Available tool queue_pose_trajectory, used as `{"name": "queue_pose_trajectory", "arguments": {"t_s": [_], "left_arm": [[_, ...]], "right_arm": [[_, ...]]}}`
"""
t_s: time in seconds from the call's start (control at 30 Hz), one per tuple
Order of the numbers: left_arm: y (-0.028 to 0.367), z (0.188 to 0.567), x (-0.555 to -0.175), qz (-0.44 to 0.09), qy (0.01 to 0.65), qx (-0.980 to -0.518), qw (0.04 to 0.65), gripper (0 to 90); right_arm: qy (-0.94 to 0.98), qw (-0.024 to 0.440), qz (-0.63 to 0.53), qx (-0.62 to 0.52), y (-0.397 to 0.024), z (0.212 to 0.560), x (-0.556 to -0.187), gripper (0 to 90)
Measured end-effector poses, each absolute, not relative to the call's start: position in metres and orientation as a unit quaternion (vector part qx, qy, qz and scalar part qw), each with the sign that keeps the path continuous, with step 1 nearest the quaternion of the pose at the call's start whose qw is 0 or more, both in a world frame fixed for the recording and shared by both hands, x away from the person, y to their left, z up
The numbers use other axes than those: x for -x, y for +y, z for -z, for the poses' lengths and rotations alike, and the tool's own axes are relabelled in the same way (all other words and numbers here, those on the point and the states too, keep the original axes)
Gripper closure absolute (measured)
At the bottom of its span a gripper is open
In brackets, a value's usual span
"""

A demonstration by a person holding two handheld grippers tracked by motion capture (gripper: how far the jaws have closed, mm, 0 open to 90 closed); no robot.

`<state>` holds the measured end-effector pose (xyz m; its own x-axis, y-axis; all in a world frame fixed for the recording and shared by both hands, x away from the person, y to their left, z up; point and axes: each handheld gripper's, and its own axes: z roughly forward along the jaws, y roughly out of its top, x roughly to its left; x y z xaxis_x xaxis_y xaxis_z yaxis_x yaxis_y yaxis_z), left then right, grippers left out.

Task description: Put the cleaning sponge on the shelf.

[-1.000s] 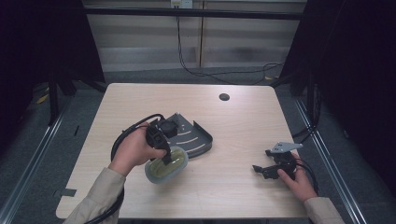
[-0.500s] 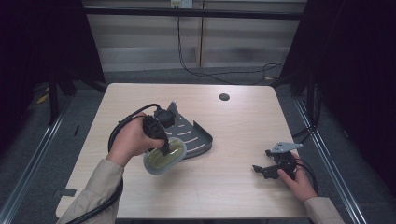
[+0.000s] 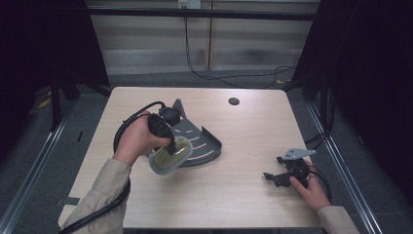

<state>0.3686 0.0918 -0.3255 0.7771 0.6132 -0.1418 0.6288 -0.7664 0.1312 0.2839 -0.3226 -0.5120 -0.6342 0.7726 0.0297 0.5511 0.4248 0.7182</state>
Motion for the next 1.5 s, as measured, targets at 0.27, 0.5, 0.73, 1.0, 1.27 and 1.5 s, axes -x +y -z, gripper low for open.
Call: {"name": "queue_pose_trajectory", "arguments": {"t_s": [0.27, 0.5, 0.73, 1.0, 1.27, 1.5], "left_arm": [[0.094, 0.323, -0.379, 0.04, 0.338, -0.936, 0.085, 71.3], [0.095, 0.324, -0.389, 0.036, 0.347, -0.933, 0.088, 71.3], [0.095, 0.325, -0.398, 0.029, 0.351, -0.932, 0.082, 71.3], [0.093, 0.326, -0.406, 0.029, 0.354, -0.931, 0.082, 71.3], [0.092, 0.33, -0.415, 0.031, 0.353, -0.931, 0.087, 71.3], [0.093, 0.332, -0.425, 0.026, 0.36, -0.929, 0.088, 71.3]], "right_arm": [[0.83, 0.155, -0.359, -0.398, -0.323, 0.512, -0.284, 10.9], [0.83, 0.155, -0.358, -0.398, -0.323, 0.512, -0.284, 10.9], [0.83, 0.155, -0.358, -0.399, -0.323, 0.512, -0.284, 10.9], [0.83, 0.154, -0.359, -0.399, -0.323, 0.512, -0.284, 10.9], [0.83, 0.155, -0.358, -0.398, -0.323, 0.512, -0.284, 10.9], [0.83, 0.155, -0.359, -0.398, -0.323, 0.512, -0.284, 10.9]]}}
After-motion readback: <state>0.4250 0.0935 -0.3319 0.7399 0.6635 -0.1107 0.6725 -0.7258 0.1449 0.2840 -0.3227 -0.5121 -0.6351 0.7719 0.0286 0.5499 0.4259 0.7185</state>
